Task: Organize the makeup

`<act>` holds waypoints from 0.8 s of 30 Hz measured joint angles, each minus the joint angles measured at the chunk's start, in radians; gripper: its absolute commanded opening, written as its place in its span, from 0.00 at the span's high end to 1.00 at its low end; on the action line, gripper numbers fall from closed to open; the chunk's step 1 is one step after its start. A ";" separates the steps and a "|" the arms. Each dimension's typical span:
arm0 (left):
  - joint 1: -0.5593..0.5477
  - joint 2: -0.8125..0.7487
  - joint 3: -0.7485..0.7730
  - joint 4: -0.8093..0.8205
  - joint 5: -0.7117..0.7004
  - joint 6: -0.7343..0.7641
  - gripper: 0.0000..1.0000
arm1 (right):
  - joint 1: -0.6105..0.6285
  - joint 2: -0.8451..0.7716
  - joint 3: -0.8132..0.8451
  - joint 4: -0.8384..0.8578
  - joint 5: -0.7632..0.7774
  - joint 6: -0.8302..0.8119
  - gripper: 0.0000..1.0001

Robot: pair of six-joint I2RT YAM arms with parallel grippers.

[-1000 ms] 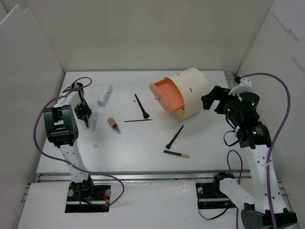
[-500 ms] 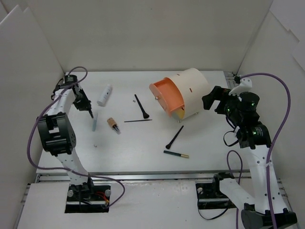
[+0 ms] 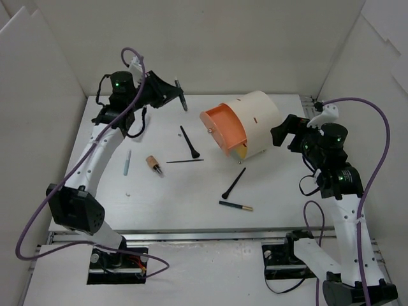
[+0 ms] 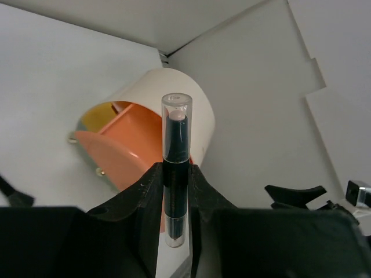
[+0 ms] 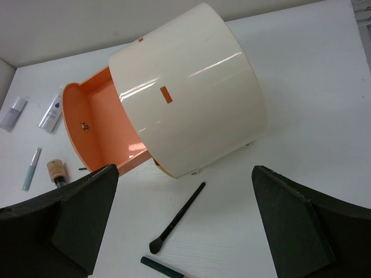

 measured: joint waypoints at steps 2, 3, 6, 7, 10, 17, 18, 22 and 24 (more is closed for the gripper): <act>-0.043 0.048 0.000 0.064 -0.005 -0.068 1.00 | 0.000 -0.005 0.000 0.000 0.000 0.000 0.02; -0.061 0.073 0.001 0.086 -0.016 -0.095 1.00 | 0.000 -0.008 0.000 0.000 0.000 0.000 0.02; -0.113 0.154 0.042 0.114 -0.047 -0.155 1.00 | 0.000 -0.025 0.000 0.000 0.000 0.000 0.02; -0.131 0.183 0.068 0.119 -0.060 -0.170 1.00 | 0.000 -0.032 0.000 0.000 0.000 0.000 0.02; -0.189 0.255 0.152 0.124 -0.091 -0.200 1.00 | 0.000 -0.062 0.000 0.000 0.001 0.000 0.02; -0.306 0.286 0.203 0.106 -0.154 -0.221 0.98 | 0.000 -0.118 0.000 -0.011 0.014 -0.004 0.02; -0.317 0.286 0.203 0.092 -0.163 -0.220 0.97 | 0.000 -0.123 0.000 -0.013 0.017 -0.004 0.02; -0.335 0.286 0.193 0.038 -0.209 -0.212 0.91 | 0.000 -0.138 0.000 -0.022 0.028 -0.008 0.02; -0.335 0.286 0.191 0.000 -0.238 -0.200 0.85 | 0.000 -0.139 -0.001 -0.024 0.031 -0.011 0.02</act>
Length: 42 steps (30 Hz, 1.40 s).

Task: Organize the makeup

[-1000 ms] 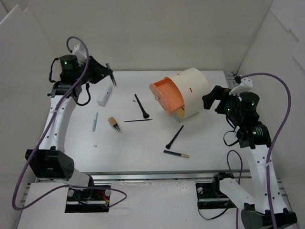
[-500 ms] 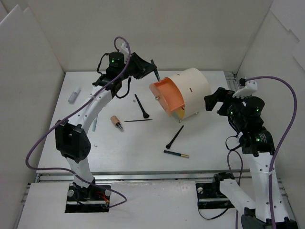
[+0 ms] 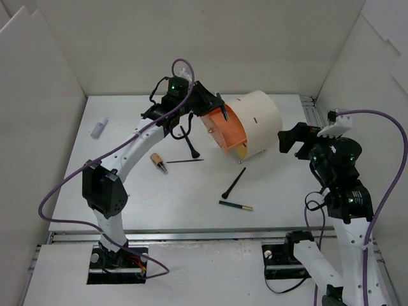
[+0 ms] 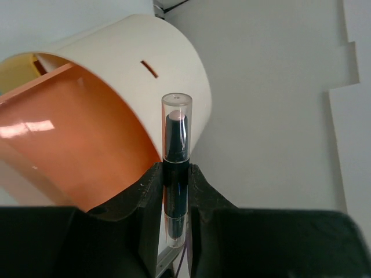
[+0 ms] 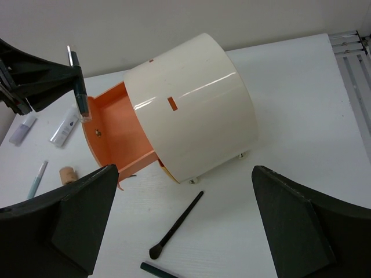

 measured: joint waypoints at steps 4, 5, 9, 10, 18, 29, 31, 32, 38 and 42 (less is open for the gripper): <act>0.000 -0.002 0.000 -0.044 -0.040 0.024 0.74 | 0.000 0.000 -0.002 -0.002 0.004 -0.002 0.02; 0.000 -0.002 0.000 -0.050 -0.047 0.030 0.69 | 0.000 0.000 -0.002 -0.003 0.004 -0.002 0.02; 0.000 -0.002 0.008 -0.076 -0.056 0.053 0.62 | 0.000 0.000 -0.002 -0.003 0.004 -0.003 0.02; 0.000 -0.002 0.013 -0.082 -0.056 0.057 0.61 | 0.000 0.000 -0.002 -0.003 0.004 -0.004 0.02; 0.009 -0.012 0.040 -0.116 -0.057 0.097 0.58 | 0.000 0.000 -0.002 -0.005 0.004 -0.008 0.02; 0.397 -0.317 -0.197 -0.440 -0.215 0.434 0.43 | 0.000 0.010 -0.002 -0.006 0.004 -0.016 0.02; 0.469 -0.334 -0.244 -0.491 -0.262 0.507 0.37 | 0.000 0.016 -0.003 -0.006 0.003 -0.016 0.02; 0.491 -0.334 -0.266 -0.510 -0.275 0.538 0.34 | 0.000 0.021 -0.005 -0.006 0.003 -0.016 0.02; 0.572 -0.174 -0.354 -0.592 -0.281 0.710 0.39 | 0.001 0.033 -0.037 -0.007 -0.005 -0.016 0.02; 0.599 -0.056 -0.402 -0.600 -0.278 0.769 0.43 | 0.002 0.042 -0.051 -0.007 -0.011 -0.016 0.02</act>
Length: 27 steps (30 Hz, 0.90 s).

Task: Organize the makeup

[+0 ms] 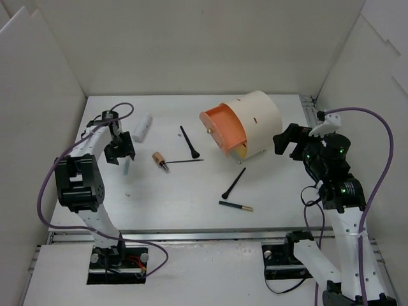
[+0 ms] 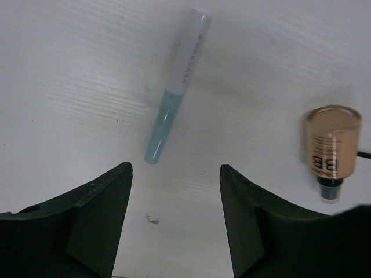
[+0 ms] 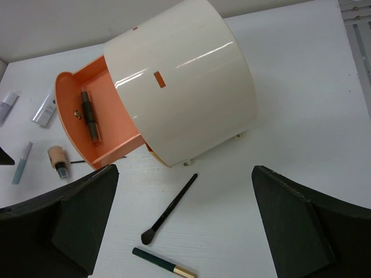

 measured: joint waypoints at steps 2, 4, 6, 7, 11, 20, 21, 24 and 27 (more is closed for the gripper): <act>0.008 0.039 -0.007 -0.012 0.000 0.020 0.44 | 0.000 0.000 -0.003 0.000 0.000 0.000 0.02; 0.014 0.069 -0.007 -0.013 -0.007 0.034 0.46 | 0.000 -0.001 -0.004 0.000 0.000 0.000 0.02; 0.017 0.090 -0.007 -0.012 -0.018 0.043 0.51 | 0.000 -0.003 -0.007 0.000 0.000 -0.001 0.02; 0.018 0.101 -0.003 -0.014 -0.024 0.049 0.52 | 0.000 -0.003 -0.008 0.000 -0.001 -0.001 0.02; 0.018 0.163 0.030 -0.009 -0.038 0.065 0.57 | 0.000 -0.003 -0.008 0.000 0.000 -0.003 0.02; 0.016 0.230 0.064 0.002 -0.051 0.065 0.92 | 0.000 -0.001 -0.008 0.000 0.000 -0.005 0.02; 0.013 0.231 0.065 0.003 -0.052 0.065 0.96 | 0.000 0.000 -0.008 0.000 0.000 -0.005 0.02; 0.009 0.229 0.064 0.008 -0.060 0.062 1.00 | 0.000 0.003 -0.008 0.000 0.000 -0.005 0.02; 0.006 0.216 0.059 0.014 -0.046 0.056 1.00 | 0.000 0.007 -0.008 0.000 0.000 -0.006 0.02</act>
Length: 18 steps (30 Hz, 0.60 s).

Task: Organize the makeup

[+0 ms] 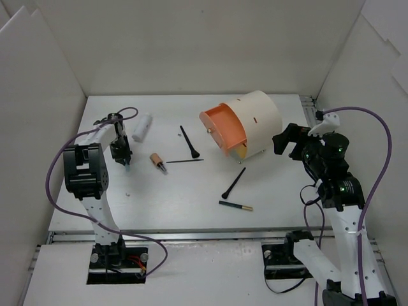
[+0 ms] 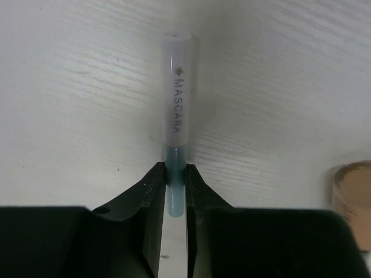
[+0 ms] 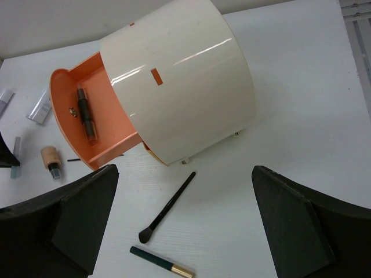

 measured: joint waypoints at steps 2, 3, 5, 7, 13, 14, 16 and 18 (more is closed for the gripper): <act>-0.001 -0.029 0.000 0.000 0.034 -0.009 1.00 | 0.000 0.000 0.000 0.000 0.000 -0.002 0.02; -0.001 -0.056 0.000 0.000 0.061 -0.016 1.00 | 0.000 0.000 0.000 0.000 0.000 -0.002 0.02; -0.008 -0.136 0.000 0.009 0.126 -0.039 1.00 | 0.000 0.000 0.000 0.000 0.001 -0.002 0.02; -0.024 -0.229 0.005 0.024 0.196 -0.070 1.00 | 0.000 0.000 0.000 0.000 0.001 -0.002 0.02; -0.151 -0.443 0.098 0.176 0.389 -0.259 1.00 | 0.000 0.002 0.000 0.000 0.001 -0.001 0.02; -0.175 -0.460 0.106 0.216 0.418 -0.307 1.00 | 0.000 0.003 0.000 0.000 0.002 -0.001 0.02; -0.223 -0.473 0.114 0.296 0.462 -0.399 1.00 | 0.000 0.006 0.000 0.000 0.006 -0.001 0.02; -0.267 -0.456 0.128 0.369 0.491 -0.489 1.00 | 0.000 0.008 0.000 0.000 0.010 -0.001 0.02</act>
